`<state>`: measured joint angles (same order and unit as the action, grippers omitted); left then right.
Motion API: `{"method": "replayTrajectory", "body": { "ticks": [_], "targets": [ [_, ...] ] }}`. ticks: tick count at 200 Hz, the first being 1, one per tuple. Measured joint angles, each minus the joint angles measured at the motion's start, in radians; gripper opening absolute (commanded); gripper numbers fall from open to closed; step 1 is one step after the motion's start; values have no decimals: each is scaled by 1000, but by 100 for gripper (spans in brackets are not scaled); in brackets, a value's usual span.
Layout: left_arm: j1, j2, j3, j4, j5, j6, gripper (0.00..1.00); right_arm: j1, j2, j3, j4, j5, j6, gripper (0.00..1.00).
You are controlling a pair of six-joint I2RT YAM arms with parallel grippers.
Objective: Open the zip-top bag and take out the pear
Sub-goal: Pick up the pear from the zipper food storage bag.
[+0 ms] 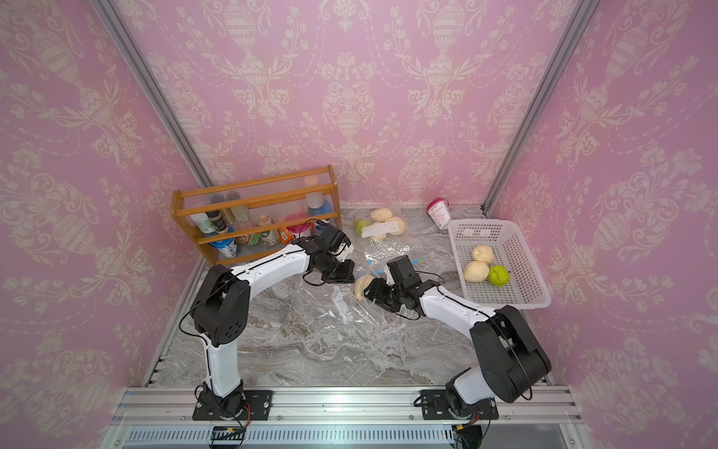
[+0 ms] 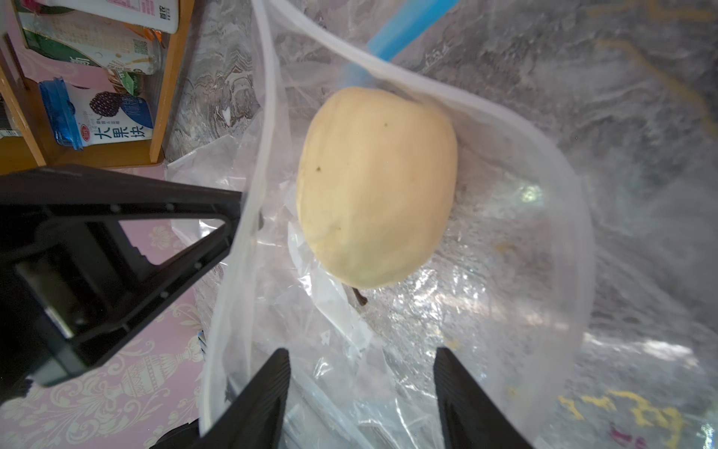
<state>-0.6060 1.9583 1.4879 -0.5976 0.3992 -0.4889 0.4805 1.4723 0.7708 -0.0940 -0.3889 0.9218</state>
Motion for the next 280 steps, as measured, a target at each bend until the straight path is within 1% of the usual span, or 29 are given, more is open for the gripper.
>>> {"method": "replayTrajectory", "body": {
  "ticks": [59,93,121,159,189,210,280],
  "targets": [
    [-32,0,-72,39,18,-27,6,0,37,-12,47,1,30,63],
    [-34,3,-113,94,42,-49,6,0,65,-12,75,13,50,63],
    [-34,27,-121,146,68,-63,5,-3,66,-14,90,37,67,62],
    [-39,63,-124,195,93,-78,5,-9,61,-27,82,40,69,52],
    [-39,66,-129,220,97,-83,5,-9,55,-29,49,29,42,38],
    [-39,66,-146,246,102,-92,5,-9,57,-29,40,21,21,32],
    [-39,66,-172,269,112,-101,5,-6,132,-29,63,20,-11,29]
  ]
}}
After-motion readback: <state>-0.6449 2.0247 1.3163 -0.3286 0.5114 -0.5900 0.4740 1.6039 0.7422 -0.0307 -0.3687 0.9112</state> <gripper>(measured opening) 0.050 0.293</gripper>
